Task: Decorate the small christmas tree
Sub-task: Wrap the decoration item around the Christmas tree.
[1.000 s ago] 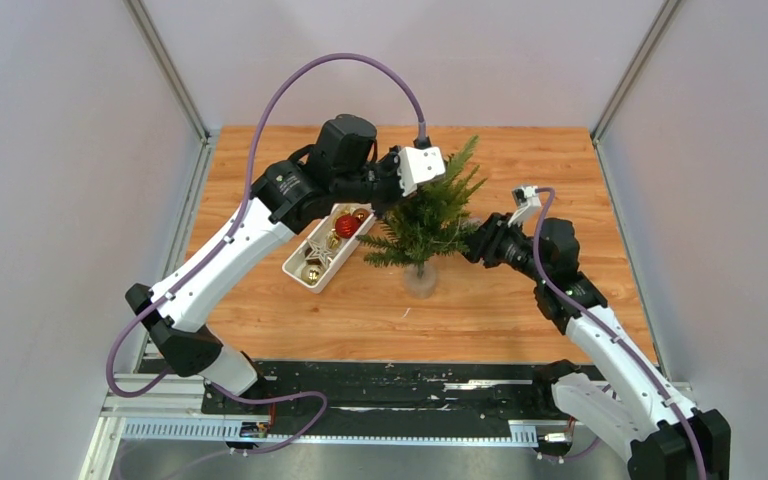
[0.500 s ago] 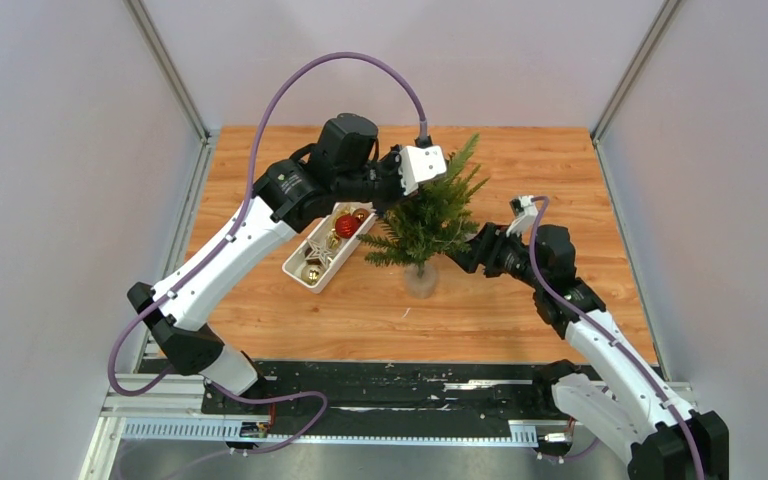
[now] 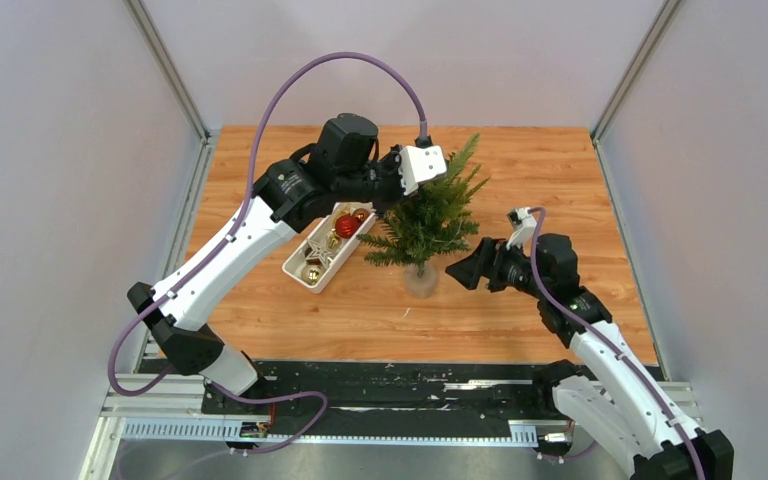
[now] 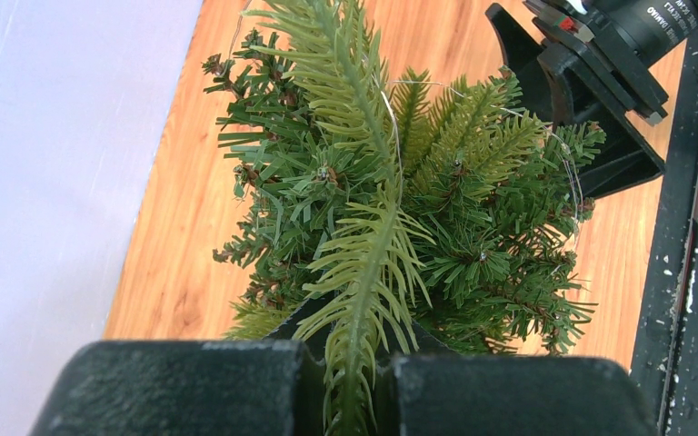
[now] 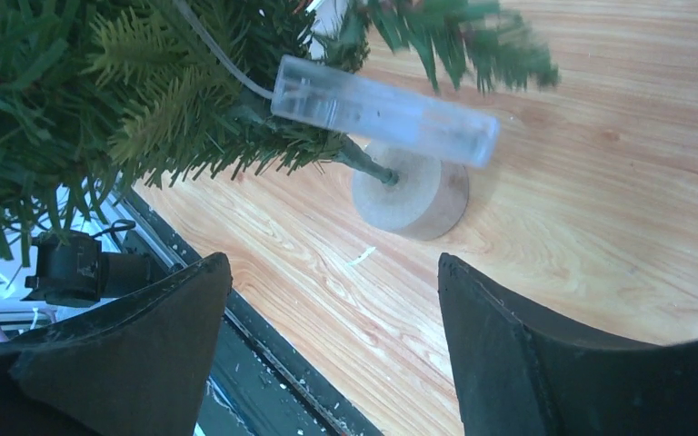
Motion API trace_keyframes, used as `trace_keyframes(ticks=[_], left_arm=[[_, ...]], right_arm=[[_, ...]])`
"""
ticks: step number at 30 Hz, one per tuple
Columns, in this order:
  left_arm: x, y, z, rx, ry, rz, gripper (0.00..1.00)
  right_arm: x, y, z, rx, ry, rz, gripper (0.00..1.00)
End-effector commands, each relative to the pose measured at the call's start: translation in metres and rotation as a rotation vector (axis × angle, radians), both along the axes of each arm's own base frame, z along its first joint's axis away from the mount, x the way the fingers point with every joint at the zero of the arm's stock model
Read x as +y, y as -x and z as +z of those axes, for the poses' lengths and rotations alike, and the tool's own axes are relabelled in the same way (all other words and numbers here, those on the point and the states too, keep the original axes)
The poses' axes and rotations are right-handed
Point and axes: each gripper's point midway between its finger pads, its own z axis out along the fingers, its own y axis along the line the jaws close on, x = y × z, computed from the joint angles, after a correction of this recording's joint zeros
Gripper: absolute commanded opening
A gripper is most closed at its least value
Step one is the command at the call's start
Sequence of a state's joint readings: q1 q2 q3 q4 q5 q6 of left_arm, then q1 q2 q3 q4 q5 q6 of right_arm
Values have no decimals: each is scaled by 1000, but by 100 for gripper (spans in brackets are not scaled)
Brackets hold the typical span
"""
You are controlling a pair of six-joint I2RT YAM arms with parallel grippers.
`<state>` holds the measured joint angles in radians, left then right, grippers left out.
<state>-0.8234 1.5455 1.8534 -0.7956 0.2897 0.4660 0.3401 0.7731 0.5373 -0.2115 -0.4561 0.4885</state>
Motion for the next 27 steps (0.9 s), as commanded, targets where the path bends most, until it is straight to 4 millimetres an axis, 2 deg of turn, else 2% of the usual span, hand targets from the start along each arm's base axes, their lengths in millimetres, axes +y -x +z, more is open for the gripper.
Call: trace_keyframes(ticks=[1, 4, 6, 8, 9, 10, 11, 12, 18, 21, 25, 27], left_arm=[[8, 0, -17, 50, -61, 26, 0], [9, 1, -16, 50, -58, 27, 0], [9, 1, -14, 47, -56, 27, 5], [9, 2, -11, 45, -48, 27, 28], [10, 2, -10, 45, -47, 28, 34], [10, 2, -6, 41, -41, 29, 45], [10, 3, -5, 41, -38, 29, 49], [11, 3, 0, 35, -31, 31, 60], [15, 7, 18, 12, -8, 32, 90], [16, 12, 31, 11, 20, 20, 99], [15, 21, 39, 25, 44, -9, 100], [14, 21, 37, 30, 39, -10, 100]], right_arm=[[-3, 2, 16, -56, 19, 4, 83], [-11, -2, 21, -82, 52, -38, 87], [-19, -6, 23, -102, 83, -76, 90], [-23, -7, 25, -112, 96, -89, 94], [-24, -8, 25, -113, 98, -94, 95], [-24, -9, 25, -113, 101, -94, 95], [-24, -10, 25, -113, 106, -94, 96], [-24, -11, 24, -110, 110, -94, 95], [-25, -15, 27, -120, 121, -102, 96], [-26, -15, 30, -133, 129, -101, 96], [-28, -15, 29, -135, 132, -109, 96], [-28, -15, 29, -135, 133, -110, 96]])
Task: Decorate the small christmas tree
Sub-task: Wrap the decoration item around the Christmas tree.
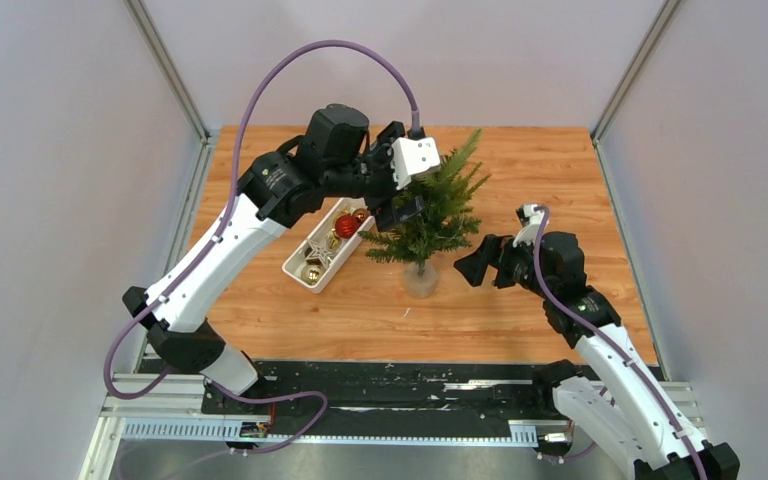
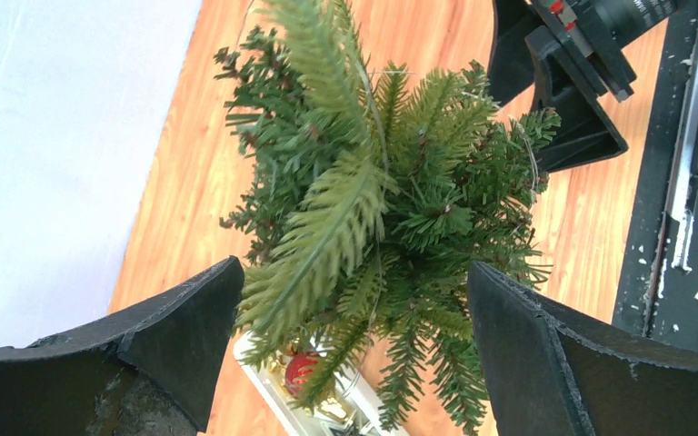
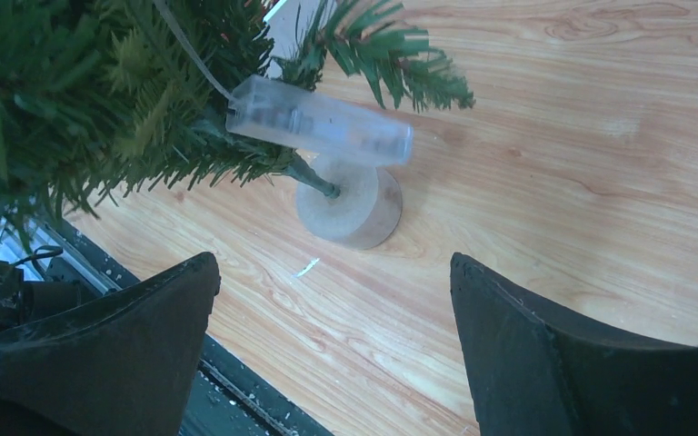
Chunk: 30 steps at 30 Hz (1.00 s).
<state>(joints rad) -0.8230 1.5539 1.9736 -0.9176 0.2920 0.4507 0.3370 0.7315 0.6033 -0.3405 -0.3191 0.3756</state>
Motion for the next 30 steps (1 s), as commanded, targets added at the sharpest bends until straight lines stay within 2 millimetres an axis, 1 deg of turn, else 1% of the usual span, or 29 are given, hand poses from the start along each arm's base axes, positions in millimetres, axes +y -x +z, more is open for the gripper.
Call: trace_keyframes(ticks=[1, 3, 7, 13, 21, 25, 30], left_arm=[[3, 9, 14, 12, 37, -14, 100], [2, 8, 14, 10, 36, -12, 100], [3, 6, 24, -11, 50, -1, 100], [7, 14, 37, -18, 72, -19, 100], [13, 15, 40, -27, 70, -4, 100], [19, 15, 52, -55, 86, 22, 100], [31, 21, 67, -76, 100, 43, 100]], right_arm=[[-3, -7, 21, -67, 0, -19, 96], [-4, -7, 22, -70, 1, -20, 96], [-3, -7, 26, -79, 2, -15, 96], [-1, -6, 31, -89, 2, 5, 96], [4, -3, 36, -94, -2, 50, 96], [5, 1, 41, -104, 14, 77, 97], [3, 9, 42, -95, 63, 118, 98]])
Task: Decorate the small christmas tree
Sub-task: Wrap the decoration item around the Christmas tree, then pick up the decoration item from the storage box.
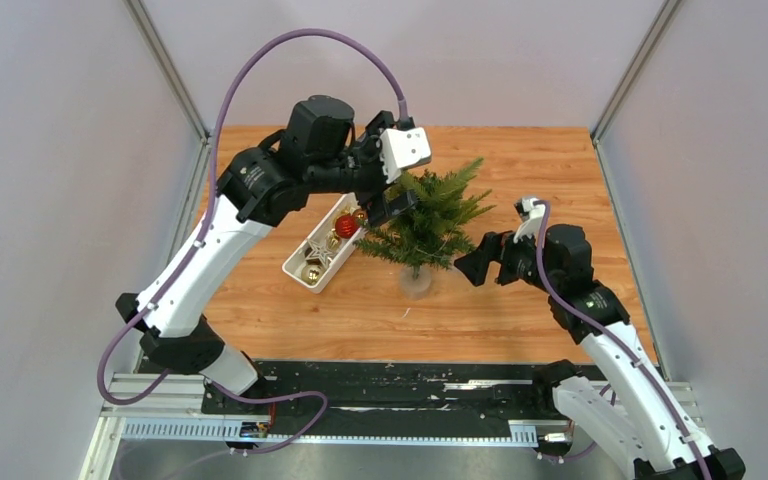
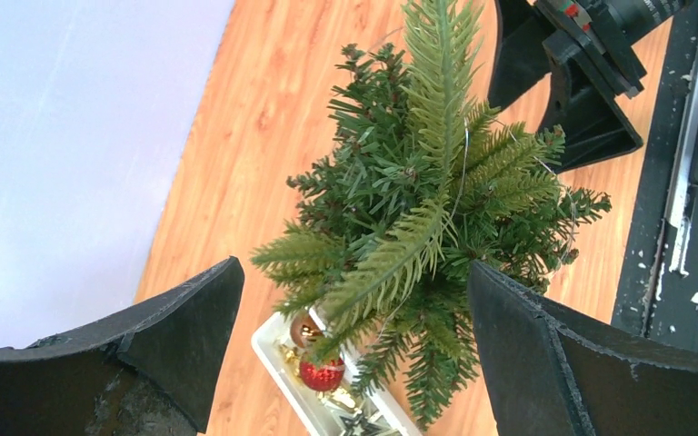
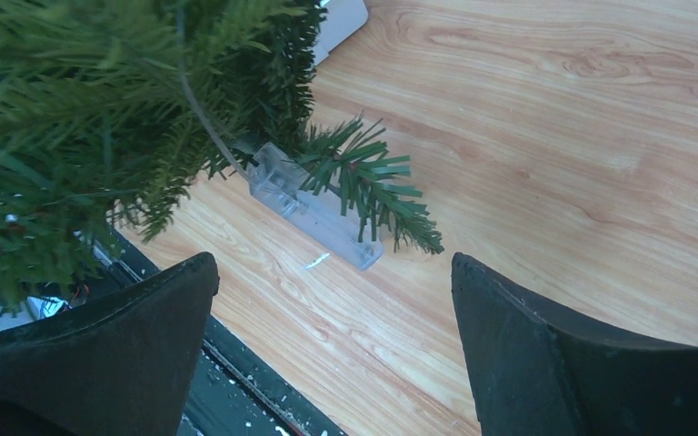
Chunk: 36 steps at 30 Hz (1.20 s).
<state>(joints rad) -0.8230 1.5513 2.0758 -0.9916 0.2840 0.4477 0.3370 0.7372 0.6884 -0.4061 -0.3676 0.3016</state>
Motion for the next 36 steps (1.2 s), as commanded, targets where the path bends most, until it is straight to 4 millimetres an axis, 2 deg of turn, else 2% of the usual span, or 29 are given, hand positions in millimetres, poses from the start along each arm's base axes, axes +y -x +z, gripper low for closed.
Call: trace_keyframes(ticks=[1, 7, 12, 17, 21, 25, 28, 29, 33, 36], left_arm=[[23, 14, 43, -53, 81, 40, 100], [35, 21, 50, -44, 98, 78, 100], [54, 27, 54, -51, 100, 132, 100], [84, 28, 50, -33, 112, 224, 100], [109, 22, 43, 7, 129, 302, 100], [135, 11, 22, 80, 130, 387, 100], [146, 3, -6, 141, 112, 424, 100], [156, -1, -9, 147, 117, 454, 100], [170, -17, -46, 246, 116, 487, 100], [167, -34, -86, 323, 91, 466, 100]], right_arm=[[-3, 6, 20, -46, 43, 44, 99], [-12, 8, 29, -68, 85, 17, 100], [-19, 10, 42, -99, 101, -12, 100], [-31, 10, 52, -129, 122, -69, 100], [-35, 8, 62, -158, 124, -93, 100], [-38, 8, 62, -166, 137, -109, 100], [-44, 6, 63, -181, 152, -135, 100], [-45, 6, 63, -184, 156, -142, 100], [-53, 2, 56, -177, 186, -185, 100], [-57, -3, 48, -160, 211, -206, 100]])
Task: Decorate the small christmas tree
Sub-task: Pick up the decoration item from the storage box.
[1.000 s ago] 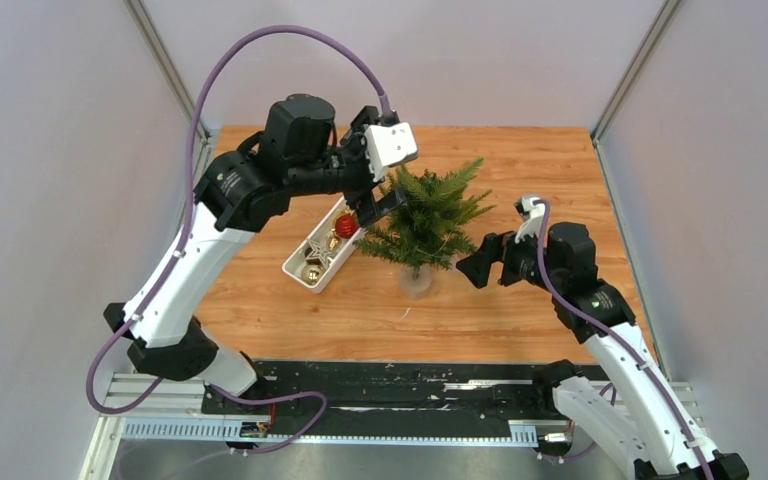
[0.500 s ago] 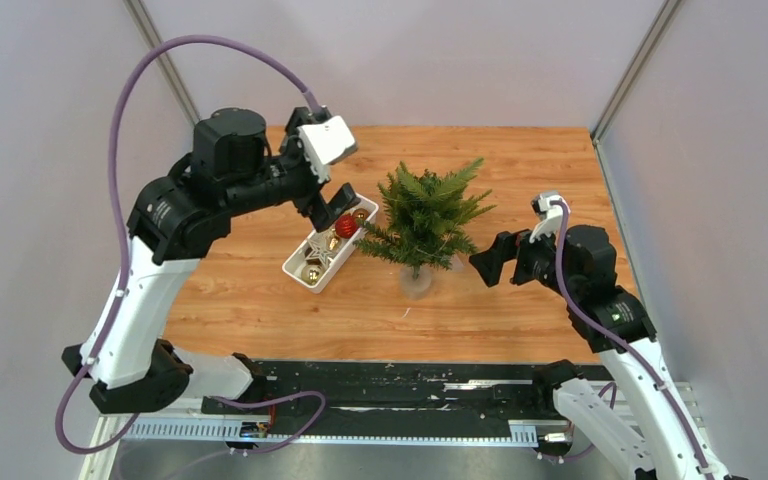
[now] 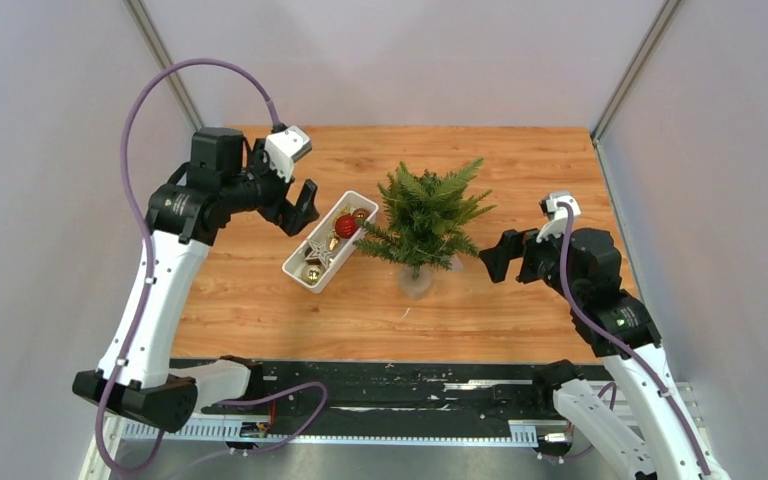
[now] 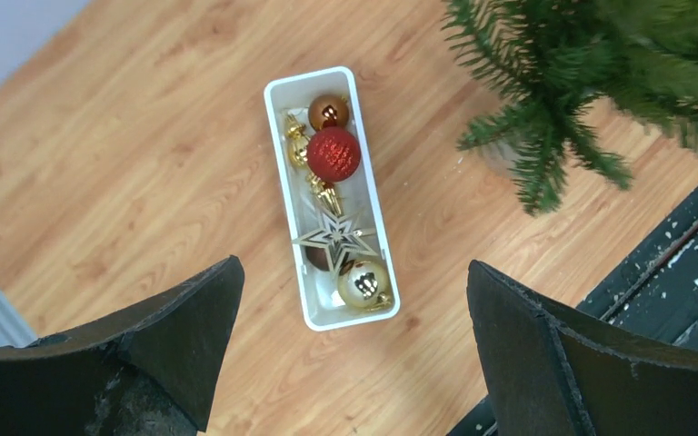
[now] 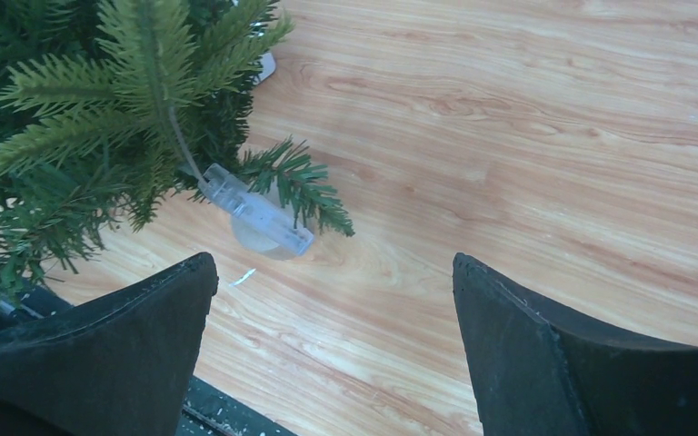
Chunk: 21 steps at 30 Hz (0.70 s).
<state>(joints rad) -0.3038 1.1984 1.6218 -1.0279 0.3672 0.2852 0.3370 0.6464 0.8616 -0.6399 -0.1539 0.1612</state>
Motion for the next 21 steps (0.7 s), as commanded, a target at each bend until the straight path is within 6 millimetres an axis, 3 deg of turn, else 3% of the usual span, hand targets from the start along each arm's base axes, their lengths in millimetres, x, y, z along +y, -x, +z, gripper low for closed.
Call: trace_keyframes(ticks=[1, 5, 8, 11, 14, 21], left_arm=[[-9, -18, -39, 78, 55, -55, 100], [-19, -41, -77, 91, 36, -126, 98], [-19, -52, -94, 107, 57, -167, 94], [-3, -61, -122, 150, 15, -117, 78], [7, -67, -152, 203, -42, -66, 73], [-2, -96, -172, 167, -43, -42, 75]], right_arm=[[-12, -10, 0, -26, 41, -63, 100], [-13, -13, -7, -19, 57, -66, 100], [-15, -14, -7, -24, 62, -75, 100], [-16, -14, -8, -29, 71, -74, 100], [-16, -14, -11, -28, 77, -75, 100], [-17, -15, -13, -32, 81, -74, 100]])
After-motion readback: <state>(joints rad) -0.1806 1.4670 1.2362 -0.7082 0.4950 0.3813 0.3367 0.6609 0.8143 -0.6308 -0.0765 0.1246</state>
